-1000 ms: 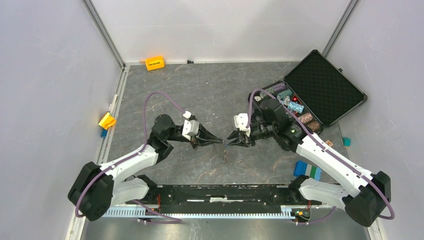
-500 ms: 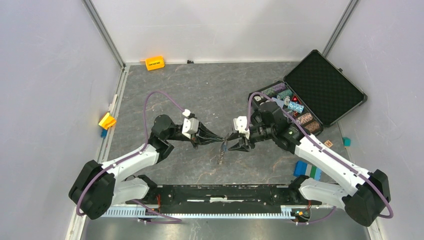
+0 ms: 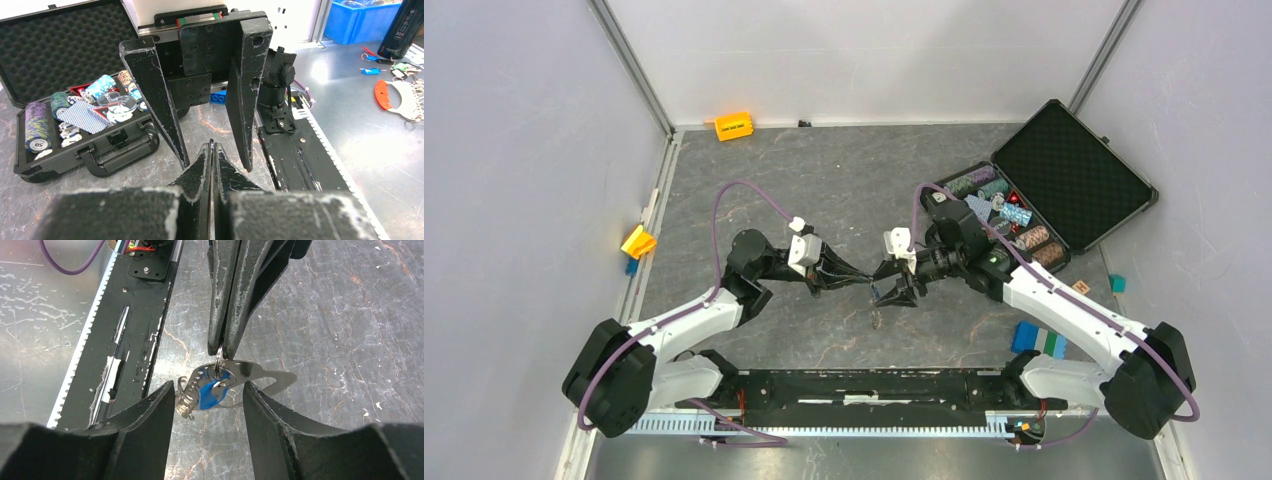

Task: Put the keys on the keyring

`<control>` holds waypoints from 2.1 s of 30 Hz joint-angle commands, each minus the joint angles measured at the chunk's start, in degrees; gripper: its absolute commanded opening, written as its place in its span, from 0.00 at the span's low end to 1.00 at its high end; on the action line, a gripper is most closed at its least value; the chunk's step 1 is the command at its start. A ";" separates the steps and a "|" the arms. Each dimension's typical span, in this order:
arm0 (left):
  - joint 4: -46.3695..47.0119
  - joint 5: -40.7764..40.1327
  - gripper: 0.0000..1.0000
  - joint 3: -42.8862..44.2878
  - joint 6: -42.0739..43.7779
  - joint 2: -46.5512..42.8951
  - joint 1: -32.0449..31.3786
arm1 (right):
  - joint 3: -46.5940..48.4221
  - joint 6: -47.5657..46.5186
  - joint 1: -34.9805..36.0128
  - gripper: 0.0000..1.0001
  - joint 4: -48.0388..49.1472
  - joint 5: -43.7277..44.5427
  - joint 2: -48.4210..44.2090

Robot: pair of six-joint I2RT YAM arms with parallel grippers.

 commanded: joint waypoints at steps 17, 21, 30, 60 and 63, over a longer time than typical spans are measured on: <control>2.33 -0.22 0.02 -0.21 -1.22 -0.76 -0.04 | 0.71 -0.86 -0.23 0.41 1.12 0.08 -1.04; 1.88 -0.18 0.02 -0.19 -1.02 -0.96 -0.06 | 0.68 -1.55 -0.49 0.42 0.60 0.10 -1.86; 1.68 -0.13 0.02 -0.04 -0.92 -1.04 -0.07 | 1.17 -1.34 -0.58 0.34 0.54 -0.42 -1.60; 1.61 -0.40 0.02 0.12 -0.92 -0.63 -0.07 | 0.60 1.14 -0.58 0.34 2.68 -1.75 -0.03; 1.53 -0.40 0.02 0.07 -0.83 -0.77 -0.08 | 0.67 0.70 -0.58 0.32 2.29 -1.75 -0.22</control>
